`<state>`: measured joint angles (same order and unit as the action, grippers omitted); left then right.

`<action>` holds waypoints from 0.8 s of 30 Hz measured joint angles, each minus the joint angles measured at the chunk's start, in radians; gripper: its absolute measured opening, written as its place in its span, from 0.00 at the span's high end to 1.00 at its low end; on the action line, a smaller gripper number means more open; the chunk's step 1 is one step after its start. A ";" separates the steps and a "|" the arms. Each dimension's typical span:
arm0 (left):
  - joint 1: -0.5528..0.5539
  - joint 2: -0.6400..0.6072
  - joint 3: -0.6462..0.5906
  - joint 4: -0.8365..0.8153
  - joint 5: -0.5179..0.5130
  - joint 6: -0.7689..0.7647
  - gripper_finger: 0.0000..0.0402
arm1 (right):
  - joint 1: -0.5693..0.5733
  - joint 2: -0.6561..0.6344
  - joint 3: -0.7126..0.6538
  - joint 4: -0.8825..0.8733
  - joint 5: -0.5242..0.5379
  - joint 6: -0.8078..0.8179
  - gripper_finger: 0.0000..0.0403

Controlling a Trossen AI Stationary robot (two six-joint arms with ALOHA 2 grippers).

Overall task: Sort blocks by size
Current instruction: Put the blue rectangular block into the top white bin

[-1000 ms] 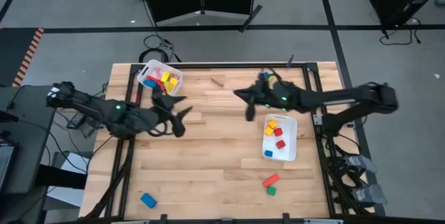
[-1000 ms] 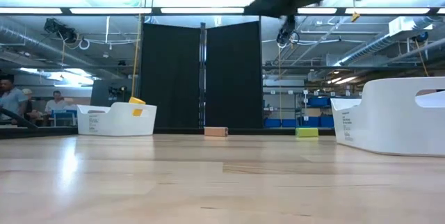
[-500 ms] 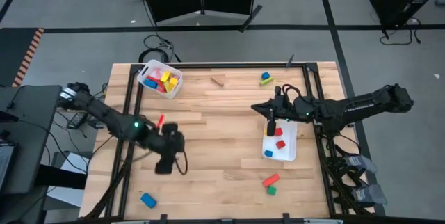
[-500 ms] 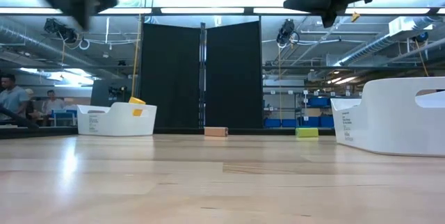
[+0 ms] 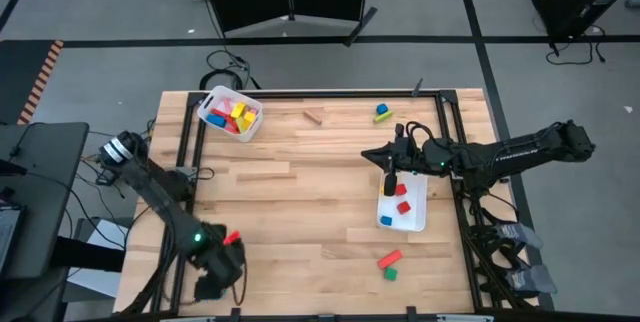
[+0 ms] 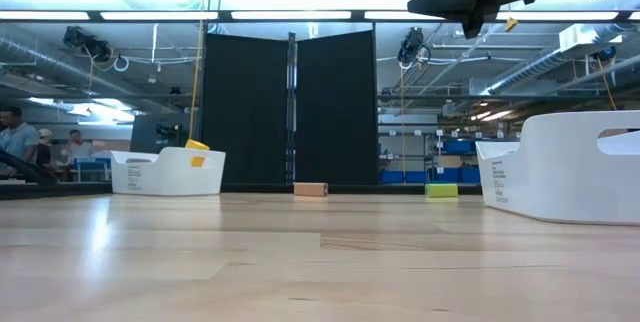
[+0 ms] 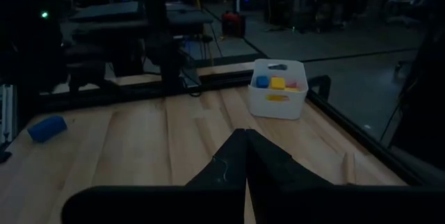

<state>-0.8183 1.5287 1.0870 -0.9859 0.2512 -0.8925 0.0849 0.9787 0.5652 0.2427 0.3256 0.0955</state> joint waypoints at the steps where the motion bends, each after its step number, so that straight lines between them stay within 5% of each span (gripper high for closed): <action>1: -0.017 0.015 0.000 0.001 0.009 -0.011 0.26 | 0.000 0.000 0.000 0.000 -0.001 -0.002 0.96; 13: -0.143 0.118 0.004 0.154 -0.007 -0.138 0.23 | 0.000 0.000 0.000 -0.005 -0.002 0.007 0.96; 24: -0.186 0.242 0.075 0.138 -0.074 -0.088 0.23 | -0.001 0.001 0.000 -0.005 -0.002 0.015 0.96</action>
<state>-1.0048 1.7707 1.1624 -0.8482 0.1773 -0.9800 0.0841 0.9794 0.5655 0.2375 0.3237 0.1107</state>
